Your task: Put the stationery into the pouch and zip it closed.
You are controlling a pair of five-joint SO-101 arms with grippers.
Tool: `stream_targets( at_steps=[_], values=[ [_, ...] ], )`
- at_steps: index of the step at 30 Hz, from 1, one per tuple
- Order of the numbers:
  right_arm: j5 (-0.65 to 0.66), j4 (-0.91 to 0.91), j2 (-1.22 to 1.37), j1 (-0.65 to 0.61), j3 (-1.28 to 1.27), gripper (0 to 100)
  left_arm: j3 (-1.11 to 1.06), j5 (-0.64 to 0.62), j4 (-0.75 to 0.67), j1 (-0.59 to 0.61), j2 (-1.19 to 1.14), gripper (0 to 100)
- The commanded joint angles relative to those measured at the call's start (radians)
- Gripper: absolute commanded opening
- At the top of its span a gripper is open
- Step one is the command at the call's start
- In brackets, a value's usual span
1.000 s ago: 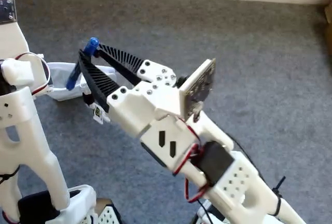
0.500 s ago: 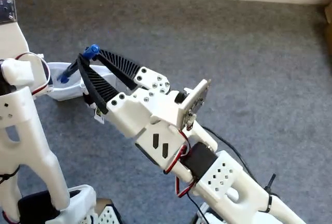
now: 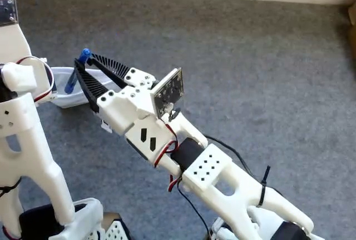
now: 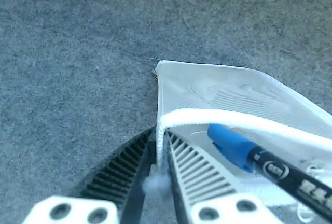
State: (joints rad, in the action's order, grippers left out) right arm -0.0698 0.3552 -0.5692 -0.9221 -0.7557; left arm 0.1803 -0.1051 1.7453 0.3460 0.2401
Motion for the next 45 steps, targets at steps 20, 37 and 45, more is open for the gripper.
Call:
stream_targets(
  at_steps=[20, 37, 45],
  values=[
    [0.000, -0.312, -0.174, -0.039, 0.093, 14.1, -0.030, -0.009, 0.009, 0.002, -0.050, 1],
    [-0.006, -0.840, -0.185, -0.039, 0.254, 14.1, -0.025, -0.011, 0.008, 0.004, -0.050, 1],
    [-0.008, -0.839, -0.174, -0.090, 0.097, 14.1, -0.028, -0.011, 0.008, 0.004, -0.050, 1]
  ],
)
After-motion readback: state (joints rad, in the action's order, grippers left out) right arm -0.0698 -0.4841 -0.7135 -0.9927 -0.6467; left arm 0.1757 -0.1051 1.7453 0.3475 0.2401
